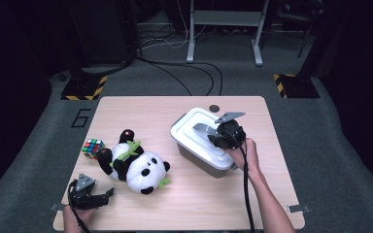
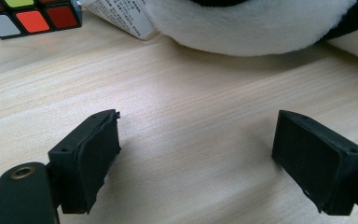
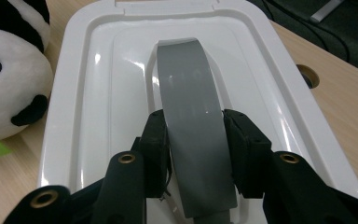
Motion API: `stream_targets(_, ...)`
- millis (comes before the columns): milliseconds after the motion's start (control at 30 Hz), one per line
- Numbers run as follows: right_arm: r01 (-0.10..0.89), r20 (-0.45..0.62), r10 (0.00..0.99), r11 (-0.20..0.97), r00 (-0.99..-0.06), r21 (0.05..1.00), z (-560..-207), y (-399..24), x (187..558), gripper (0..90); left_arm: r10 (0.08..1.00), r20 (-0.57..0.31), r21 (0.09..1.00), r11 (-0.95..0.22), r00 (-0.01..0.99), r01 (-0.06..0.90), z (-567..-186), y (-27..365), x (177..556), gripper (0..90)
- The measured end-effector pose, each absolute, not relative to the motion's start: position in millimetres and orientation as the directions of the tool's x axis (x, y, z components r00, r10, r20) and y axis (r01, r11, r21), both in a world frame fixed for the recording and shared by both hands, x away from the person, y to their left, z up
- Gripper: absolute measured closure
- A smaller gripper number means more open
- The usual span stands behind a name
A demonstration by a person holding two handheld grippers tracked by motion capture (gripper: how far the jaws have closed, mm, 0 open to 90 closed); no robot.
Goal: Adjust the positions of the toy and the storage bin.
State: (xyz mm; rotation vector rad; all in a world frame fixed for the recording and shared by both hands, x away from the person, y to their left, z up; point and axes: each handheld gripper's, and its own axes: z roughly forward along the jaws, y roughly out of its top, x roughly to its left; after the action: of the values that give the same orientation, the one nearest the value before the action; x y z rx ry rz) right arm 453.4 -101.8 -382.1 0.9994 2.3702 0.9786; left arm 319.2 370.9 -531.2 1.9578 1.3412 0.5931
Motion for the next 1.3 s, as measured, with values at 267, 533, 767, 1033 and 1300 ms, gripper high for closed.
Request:
stream_targets(267,0.403,-0.121,0.705,0.528,-0.699,0.747,-373.4,-91.7,457.5,56.2,0.931,-0.008,0.748,-0.236,0.365,0.620,-531.2,370.9,319.2,14.6)
stream_targets(533,0.366,-0.171,0.687,0.561,-0.706,0.742,-370.6,-82.6,460.7,64.2,0.931,-0.010,0.748,-0.236,0.365,0.621,-531.2,371.0,319.2,14.6)
stream_targets(767,0.368,-0.183,0.682,0.577,-0.708,0.729,-370.8,-78.0,461.3,65.8,0.930,-0.013,0.742,-0.238,0.368,0.627,-530.5,371.3,319.0,14.9)
stream_targets(1033,0.407,-0.146,0.713,0.542,-0.686,0.735,-370.5,-62.1,467.3,66.3,0.930,-0.011,0.742,-0.239,0.368,0.626,-530.5,371.4,319.0,14.9)
stream_targets(1300,0.466,-0.033,0.732,0.467,-0.681,0.752,-373.1,-55.3,474.4,66.5,0.930,-0.011,0.742,-0.239,0.368,0.626,-530.5,371.4,319.0,14.9)
